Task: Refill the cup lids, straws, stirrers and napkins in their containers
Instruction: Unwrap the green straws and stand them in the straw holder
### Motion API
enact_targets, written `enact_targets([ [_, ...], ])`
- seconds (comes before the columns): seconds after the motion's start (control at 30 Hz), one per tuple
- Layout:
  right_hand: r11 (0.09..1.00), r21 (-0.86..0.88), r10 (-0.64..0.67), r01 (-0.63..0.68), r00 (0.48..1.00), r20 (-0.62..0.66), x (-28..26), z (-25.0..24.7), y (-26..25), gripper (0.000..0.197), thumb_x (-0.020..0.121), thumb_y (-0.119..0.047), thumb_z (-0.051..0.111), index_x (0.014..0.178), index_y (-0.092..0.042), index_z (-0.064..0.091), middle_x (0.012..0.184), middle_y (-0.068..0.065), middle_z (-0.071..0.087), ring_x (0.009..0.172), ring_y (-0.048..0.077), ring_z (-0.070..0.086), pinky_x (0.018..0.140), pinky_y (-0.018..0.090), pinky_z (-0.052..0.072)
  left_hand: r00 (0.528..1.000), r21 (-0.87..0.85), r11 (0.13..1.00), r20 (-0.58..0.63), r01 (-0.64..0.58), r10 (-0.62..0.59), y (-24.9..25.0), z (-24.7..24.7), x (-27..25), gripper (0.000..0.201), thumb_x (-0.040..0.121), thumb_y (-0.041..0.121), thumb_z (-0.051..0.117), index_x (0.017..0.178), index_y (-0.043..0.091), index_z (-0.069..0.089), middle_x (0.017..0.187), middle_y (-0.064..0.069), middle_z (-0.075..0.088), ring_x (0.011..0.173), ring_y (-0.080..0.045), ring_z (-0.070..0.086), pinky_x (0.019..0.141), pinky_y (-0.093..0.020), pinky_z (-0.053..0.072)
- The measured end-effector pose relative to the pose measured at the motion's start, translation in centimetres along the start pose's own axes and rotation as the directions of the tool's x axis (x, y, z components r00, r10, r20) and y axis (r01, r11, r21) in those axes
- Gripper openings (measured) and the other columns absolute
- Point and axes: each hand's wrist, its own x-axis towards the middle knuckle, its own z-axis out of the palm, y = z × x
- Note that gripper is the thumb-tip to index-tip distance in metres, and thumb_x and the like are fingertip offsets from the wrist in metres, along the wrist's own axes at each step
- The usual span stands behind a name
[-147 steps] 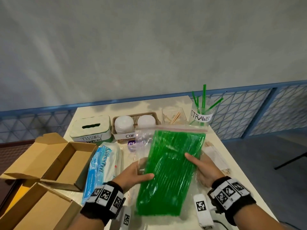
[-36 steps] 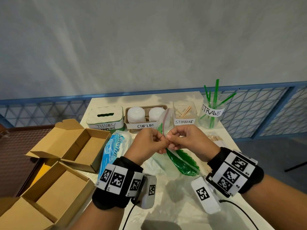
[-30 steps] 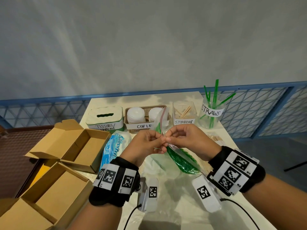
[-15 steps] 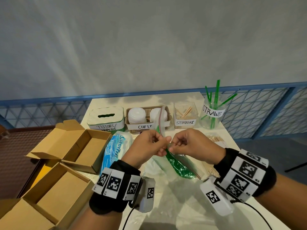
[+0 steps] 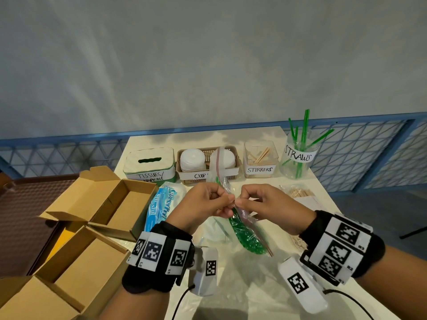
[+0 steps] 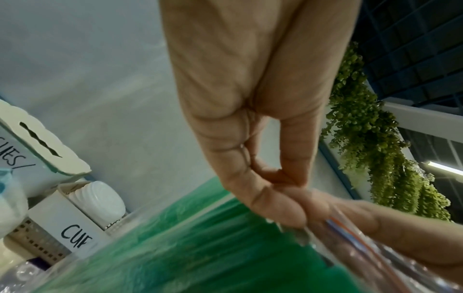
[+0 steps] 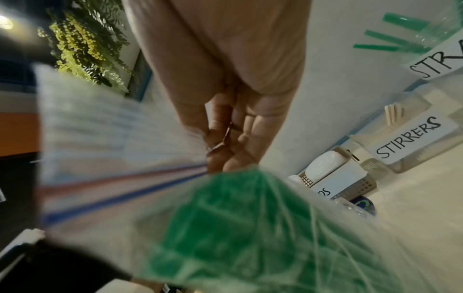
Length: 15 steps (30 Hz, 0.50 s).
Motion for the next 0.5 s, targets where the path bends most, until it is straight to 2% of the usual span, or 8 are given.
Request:
enact_targets([
  [0.1,0.996,0.085,0.032,-0.034,0.999,0.021,0.1,-0.2,0.1,0.028,0.093,-0.009,0.053,0.065,-0.012,0.048,0.067,0.000,0.055,0.060,0.004,0.053,0.056,0.018,0.046,0.999,0.004,1.000,0.043,0.004,-0.005,-0.1,0.1,0.2,0.012,0.089,0.002,0.055,0.078,-0.001,0.056,0.057,-0.003,0.063,0.051,-0.006,0.060,0.059,-0.017,0.053],
  [0.23,0.996,0.090,0.027,-0.030,0.999,0.030,0.1,0.1,-0.1,0.031,0.092,0.001,0.048,0.063,-0.009,0.049,0.067,0.007,0.054,0.058,0.009,0.054,0.057,0.021,0.051,0.999,0.071,0.997,0.034,0.012,-0.015,-0.2,0.4,0.4,0.016,0.091,0.000,0.051,0.077,-0.004,0.058,0.069,-0.016,0.061,0.051,-0.008,0.057,0.059,-0.019,0.051],
  [0.33,0.999,0.030,0.022,-0.020,0.997,-0.079,0.6,-0.1,0.1,0.032,0.090,0.005,0.046,0.060,-0.008,0.047,0.066,0.009,0.053,0.053,0.009,0.058,0.055,0.021,0.053,0.999,0.162,0.987,-0.039,0.004,0.002,0.0,0.3,0.4,0.019,0.091,-0.001,0.049,0.082,-0.014,0.060,0.068,-0.017,0.061,0.048,-0.009,0.055,0.054,-0.017,0.047],
  [0.4,0.998,0.048,0.051,-0.042,0.977,-0.208,0.8,-1.2,0.8,0.030,0.089,0.006,0.046,0.062,-0.006,0.044,0.066,0.010,0.052,0.050,0.008,0.062,0.054,0.022,0.055,0.993,0.175,0.985,-0.116,0.009,0.011,0.4,-0.5,0.3,0.021,0.088,-0.004,0.050,0.070,-0.007,0.060,0.062,-0.012,0.059,0.047,-0.009,0.055,0.052,-0.017,0.046],
  [0.43,0.997,0.064,0.065,-0.051,0.970,-0.236,0.8,-1.8,1.1,0.028,0.089,0.006,0.047,0.064,-0.005,0.044,0.065,0.010,0.052,0.051,0.008,0.064,0.056,0.025,0.056,0.989,0.195,0.981,-0.149,0.007,0.023,0.6,-1.0,0.2,0.022,0.087,-0.005,0.051,0.066,-0.003,0.060,0.060,-0.012,0.059,0.046,-0.009,0.054,0.052,-0.018,0.047],
  [0.5,0.997,0.059,0.067,-0.055,0.974,-0.214,0.5,-2.2,1.4,0.023,0.089,0.003,0.051,0.069,-0.006,0.044,0.065,0.009,0.056,0.054,0.012,0.066,0.059,0.030,0.056,0.984,0.259,0.966,-0.173,0.011,0.035,0.9,-1.3,0.0,0.021,0.085,-0.004,0.053,0.065,-0.006,0.061,0.054,-0.009,0.058,0.043,-0.007,0.054,0.051,-0.016,0.048],
])
